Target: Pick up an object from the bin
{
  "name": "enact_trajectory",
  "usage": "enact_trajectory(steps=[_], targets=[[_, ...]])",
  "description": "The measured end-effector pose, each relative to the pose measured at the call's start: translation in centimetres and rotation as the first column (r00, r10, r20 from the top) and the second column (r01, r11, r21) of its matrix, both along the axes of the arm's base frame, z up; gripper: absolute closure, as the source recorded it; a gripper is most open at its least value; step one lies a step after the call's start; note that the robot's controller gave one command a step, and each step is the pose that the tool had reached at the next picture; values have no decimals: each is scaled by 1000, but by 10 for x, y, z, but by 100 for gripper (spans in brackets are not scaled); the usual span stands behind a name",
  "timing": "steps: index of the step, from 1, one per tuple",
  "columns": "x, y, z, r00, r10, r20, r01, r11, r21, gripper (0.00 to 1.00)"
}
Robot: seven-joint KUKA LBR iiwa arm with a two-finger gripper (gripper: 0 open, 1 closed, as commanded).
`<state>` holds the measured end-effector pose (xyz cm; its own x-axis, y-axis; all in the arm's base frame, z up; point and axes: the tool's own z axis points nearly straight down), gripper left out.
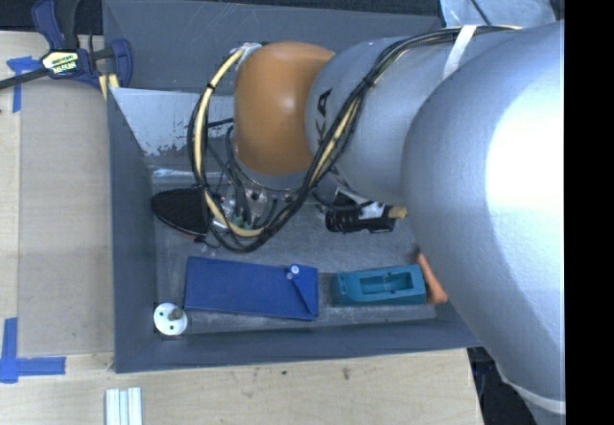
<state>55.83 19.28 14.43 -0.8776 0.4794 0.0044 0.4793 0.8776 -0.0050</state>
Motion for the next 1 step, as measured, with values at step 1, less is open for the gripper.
enact_trajectory(steps=[1], targets=[[6, 9, 53, 1000, -17, 5, 17, 1000, 1, 100]])
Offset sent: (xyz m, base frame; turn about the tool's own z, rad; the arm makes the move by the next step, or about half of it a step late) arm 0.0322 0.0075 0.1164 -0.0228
